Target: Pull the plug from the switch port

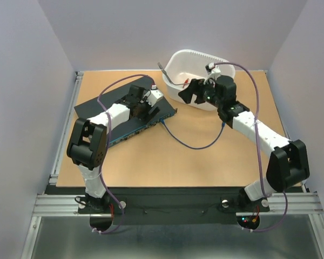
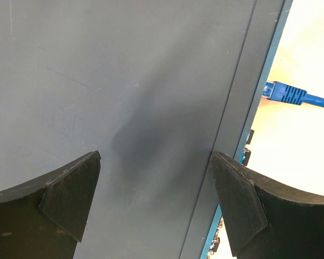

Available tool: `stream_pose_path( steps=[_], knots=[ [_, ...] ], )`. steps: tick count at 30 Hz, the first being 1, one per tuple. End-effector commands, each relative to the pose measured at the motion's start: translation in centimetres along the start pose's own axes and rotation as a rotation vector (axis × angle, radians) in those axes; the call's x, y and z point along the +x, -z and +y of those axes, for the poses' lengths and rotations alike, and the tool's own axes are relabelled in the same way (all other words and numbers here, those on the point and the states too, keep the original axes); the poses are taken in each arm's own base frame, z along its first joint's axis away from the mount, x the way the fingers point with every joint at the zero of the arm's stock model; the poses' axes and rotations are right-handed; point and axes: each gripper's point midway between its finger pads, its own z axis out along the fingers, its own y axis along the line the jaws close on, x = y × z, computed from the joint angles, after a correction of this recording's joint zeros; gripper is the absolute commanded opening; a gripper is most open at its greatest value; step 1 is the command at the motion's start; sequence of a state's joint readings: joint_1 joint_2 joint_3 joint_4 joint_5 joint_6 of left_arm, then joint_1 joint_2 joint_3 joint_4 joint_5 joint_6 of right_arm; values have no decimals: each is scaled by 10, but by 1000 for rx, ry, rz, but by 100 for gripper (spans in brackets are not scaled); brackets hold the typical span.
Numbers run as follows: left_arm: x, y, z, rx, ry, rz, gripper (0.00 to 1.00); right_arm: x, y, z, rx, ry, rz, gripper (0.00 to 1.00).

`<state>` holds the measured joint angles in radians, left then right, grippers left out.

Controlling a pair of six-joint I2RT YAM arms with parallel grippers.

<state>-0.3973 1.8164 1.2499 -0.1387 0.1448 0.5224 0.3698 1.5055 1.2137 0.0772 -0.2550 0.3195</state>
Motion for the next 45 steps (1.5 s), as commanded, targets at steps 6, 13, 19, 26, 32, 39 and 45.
stream_pose_path(
  steps=[6,13,19,26,32,39,45],
  knots=[
    [4,11,-12,48,13,-7,95,99,-37,40,-220,-305,78,80],
    [9,8,-15,57,22,0,95,159,-78,28,-204,-411,182,72],
    [16,2,-14,47,22,16,95,191,-89,25,-226,-514,229,66],
    [13,0,-13,45,21,11,95,212,-98,29,-213,-569,247,55],
    [12,2,-11,37,21,8,95,216,-112,24,-183,-606,203,43],
    [12,1,-12,38,18,7,95,216,-121,24,-198,-643,182,38],
    [13,0,-11,36,18,8,95,213,-123,25,-211,-657,168,36]
  ],
)
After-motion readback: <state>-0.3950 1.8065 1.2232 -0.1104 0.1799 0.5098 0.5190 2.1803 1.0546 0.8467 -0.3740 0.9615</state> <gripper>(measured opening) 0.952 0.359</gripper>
